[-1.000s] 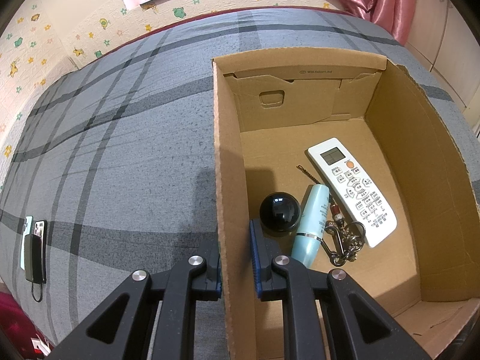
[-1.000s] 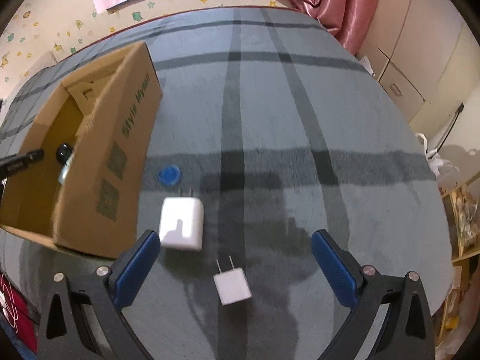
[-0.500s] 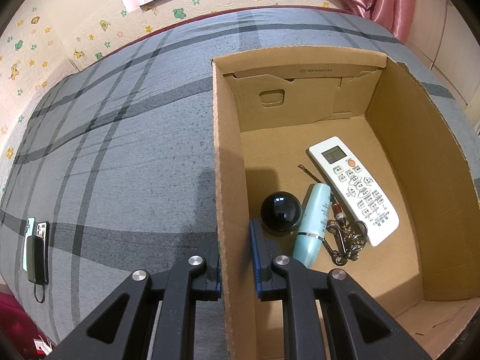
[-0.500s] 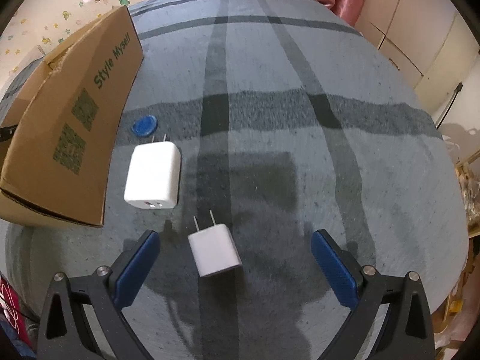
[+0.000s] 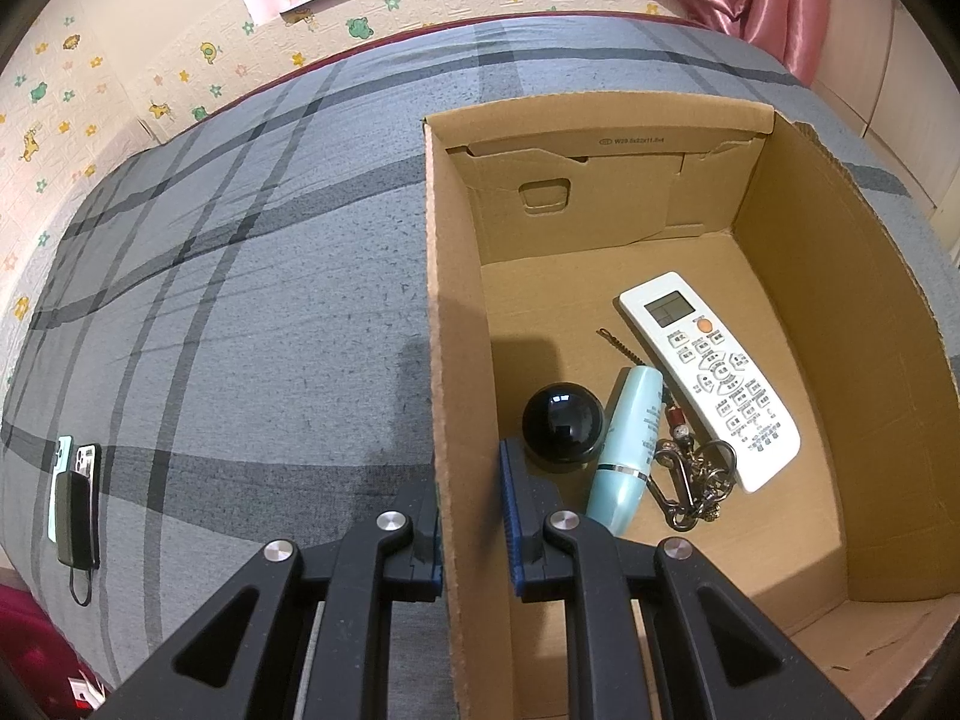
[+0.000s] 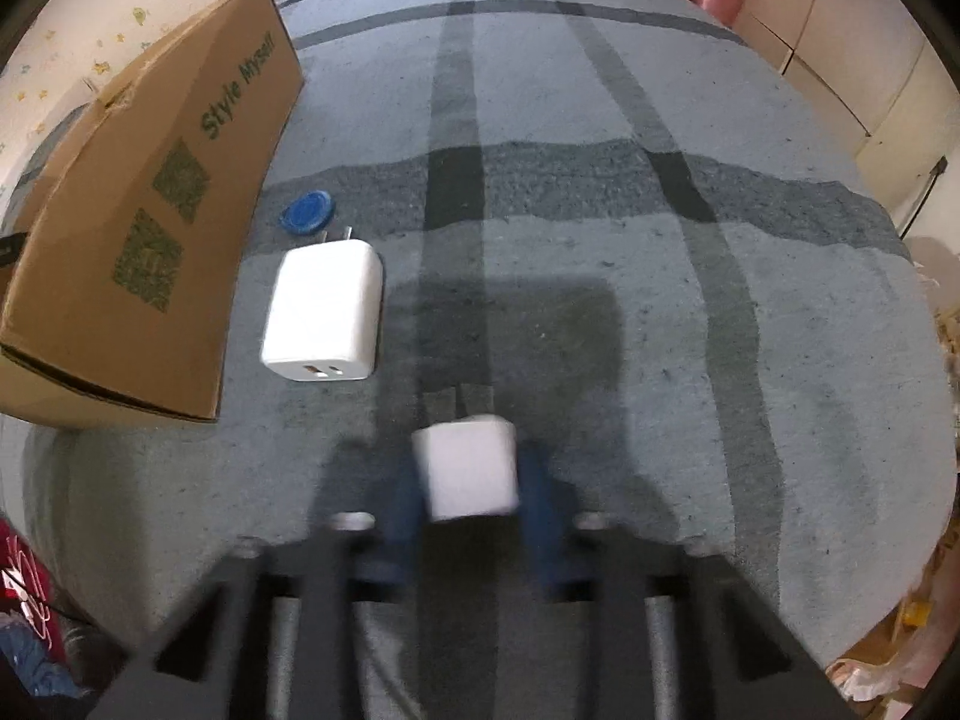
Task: Organize rigid objects
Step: 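Close the right gripper on the small white charger, then lift the small charger with the right gripper and carry it over the box, then lower the small charger into the box and open the right gripper, then raise the open right gripper away from the box, then move the right gripper to the larger white charger on the bed, then close the right gripper on the larger white charger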
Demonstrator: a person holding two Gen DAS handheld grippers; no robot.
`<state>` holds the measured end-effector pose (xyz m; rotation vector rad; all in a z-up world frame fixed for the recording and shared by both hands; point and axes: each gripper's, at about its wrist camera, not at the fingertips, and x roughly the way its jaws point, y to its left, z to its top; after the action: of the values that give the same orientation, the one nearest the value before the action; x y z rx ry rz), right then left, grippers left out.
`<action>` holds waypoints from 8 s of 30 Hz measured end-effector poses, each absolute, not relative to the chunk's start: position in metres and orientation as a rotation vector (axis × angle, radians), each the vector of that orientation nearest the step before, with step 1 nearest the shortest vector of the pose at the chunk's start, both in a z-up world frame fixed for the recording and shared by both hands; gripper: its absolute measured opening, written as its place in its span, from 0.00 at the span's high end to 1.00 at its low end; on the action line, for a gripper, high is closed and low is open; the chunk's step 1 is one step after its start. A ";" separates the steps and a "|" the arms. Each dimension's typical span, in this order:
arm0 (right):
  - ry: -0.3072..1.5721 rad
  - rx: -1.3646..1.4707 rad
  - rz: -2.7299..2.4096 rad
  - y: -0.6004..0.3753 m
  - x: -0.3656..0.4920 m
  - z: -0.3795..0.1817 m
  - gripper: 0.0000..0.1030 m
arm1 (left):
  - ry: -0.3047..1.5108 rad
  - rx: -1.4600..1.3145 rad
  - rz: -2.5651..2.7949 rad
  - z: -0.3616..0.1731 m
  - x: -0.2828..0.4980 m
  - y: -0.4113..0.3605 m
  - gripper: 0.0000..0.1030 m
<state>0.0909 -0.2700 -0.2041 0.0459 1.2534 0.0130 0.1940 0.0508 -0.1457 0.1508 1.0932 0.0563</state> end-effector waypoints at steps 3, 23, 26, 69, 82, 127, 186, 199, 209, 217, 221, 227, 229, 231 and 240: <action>1.240 0.014 0.017 -0.266 0.090 -0.200 0.73 | 1.093 0.151 0.056 -0.145 0.194 0.050 0.85; 1.185 -0.006 0.020 -0.260 0.105 -0.161 0.73 | 1.092 0.148 0.053 -0.144 0.193 0.051 0.85; 1.169 -0.012 0.023 -0.255 0.106 -0.152 0.73 | 1.090 0.145 0.052 -0.144 0.193 0.052 0.85; 0.938 -0.079 0.210 -0.160 0.163 -0.046 0.73 | 1.092 0.150 0.051 -0.146 0.194 0.052 0.85; 0.950 -0.093 0.293 -0.115 0.180 -0.053 0.73 | 1.090 0.141 0.046 -0.146 0.194 0.054 0.85; 1.274 -0.066 0.362 -0.046 0.245 -0.172 0.72 | 1.085 0.146 0.043 -0.147 0.193 0.052 0.85; 0.986 -0.032 0.145 -0.188 0.200 -0.069 0.00 | 1.087 0.153 0.050 -0.146 0.195 0.053 0.85; 1.002 -0.039 0.092 -0.231 0.169 -0.103 0.00 | 1.087 0.159 0.053 -0.146 0.195 0.052 0.85; 1.003 -0.050 0.092 -0.240 0.153 -0.129 0.00 | 1.088 0.165 0.056 -0.146 0.195 0.051 0.85; 1.034 -0.054 0.121 -0.236 0.154 -0.141 0.00 | 1.088 0.162 0.056 -0.146 0.194 0.052 0.85; 1.051 -0.065 0.133 -0.231 0.152 -0.150 0.02 | 1.088 0.162 0.056 -0.146 0.194 0.052 0.85; 1.090 -0.084 0.144 -0.225 0.151 -0.168 0.12 | 1.088 0.163 0.056 -0.146 0.195 0.052 0.85; 1.102 -0.090 0.146 -0.224 0.150 -0.172 0.18 | 1.087 0.165 0.056 -0.146 0.195 0.052 0.85; 1.113 -0.090 0.154 -0.223 0.150 -0.177 0.24 | 1.088 0.163 0.056 -0.146 0.195 0.052 0.85; 1.152 -0.088 0.163 -0.218 0.148 -0.199 0.32 | 1.088 0.163 0.056 -0.146 0.195 0.053 0.85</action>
<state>0.1483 -0.2183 -0.1990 -0.0881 1.1517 0.1634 0.1948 0.0527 -0.1456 0.1629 1.0877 0.0560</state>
